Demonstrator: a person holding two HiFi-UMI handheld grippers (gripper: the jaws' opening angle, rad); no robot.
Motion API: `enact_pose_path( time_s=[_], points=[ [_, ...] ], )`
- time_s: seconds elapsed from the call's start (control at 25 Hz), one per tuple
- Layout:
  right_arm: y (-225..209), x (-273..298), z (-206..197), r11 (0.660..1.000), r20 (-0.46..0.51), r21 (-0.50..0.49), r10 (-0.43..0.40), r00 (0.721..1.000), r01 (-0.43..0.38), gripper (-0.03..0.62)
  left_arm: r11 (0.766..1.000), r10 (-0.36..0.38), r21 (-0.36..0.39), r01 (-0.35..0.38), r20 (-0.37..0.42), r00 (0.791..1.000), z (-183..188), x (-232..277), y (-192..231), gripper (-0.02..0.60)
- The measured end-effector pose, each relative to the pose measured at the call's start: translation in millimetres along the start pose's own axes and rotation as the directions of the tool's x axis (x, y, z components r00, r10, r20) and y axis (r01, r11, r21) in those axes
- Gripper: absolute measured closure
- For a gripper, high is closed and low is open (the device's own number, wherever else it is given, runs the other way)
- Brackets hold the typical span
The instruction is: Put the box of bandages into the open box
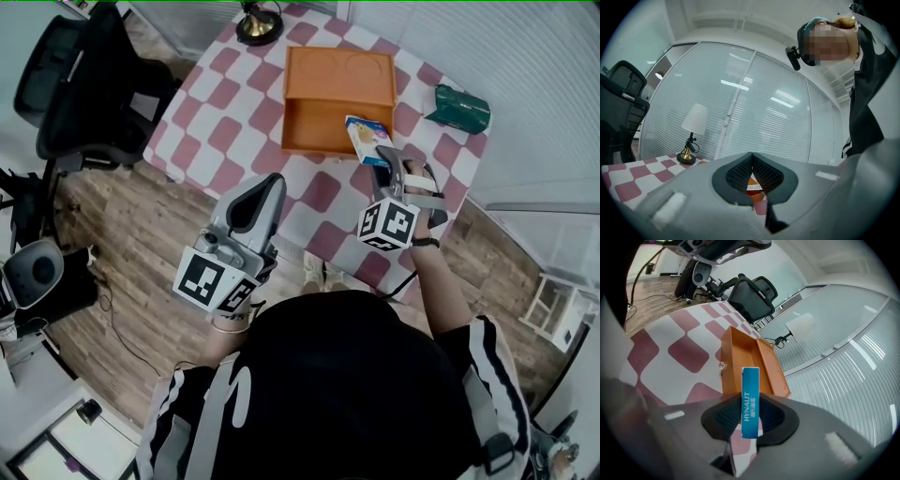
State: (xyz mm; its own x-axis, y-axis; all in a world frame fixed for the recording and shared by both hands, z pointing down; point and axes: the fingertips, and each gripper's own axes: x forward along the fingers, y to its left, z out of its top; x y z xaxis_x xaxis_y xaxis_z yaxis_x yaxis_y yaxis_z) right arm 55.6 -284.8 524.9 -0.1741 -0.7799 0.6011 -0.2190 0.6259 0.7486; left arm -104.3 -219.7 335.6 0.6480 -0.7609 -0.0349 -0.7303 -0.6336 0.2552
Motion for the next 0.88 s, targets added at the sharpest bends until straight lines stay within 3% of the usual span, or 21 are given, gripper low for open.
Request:
enact_pose_path(
  time_s=[0.88],
  points=[
    [-3.5, 10.2, 0.7, 1.000, -0.002, 0.010, 0.006, 1.000, -0.006, 0.519, 1.000, -0.001, -0.004, 0.001, -0.013, 1.000, -2.8, 0.0, 3.9, 0.581]
  ],
)
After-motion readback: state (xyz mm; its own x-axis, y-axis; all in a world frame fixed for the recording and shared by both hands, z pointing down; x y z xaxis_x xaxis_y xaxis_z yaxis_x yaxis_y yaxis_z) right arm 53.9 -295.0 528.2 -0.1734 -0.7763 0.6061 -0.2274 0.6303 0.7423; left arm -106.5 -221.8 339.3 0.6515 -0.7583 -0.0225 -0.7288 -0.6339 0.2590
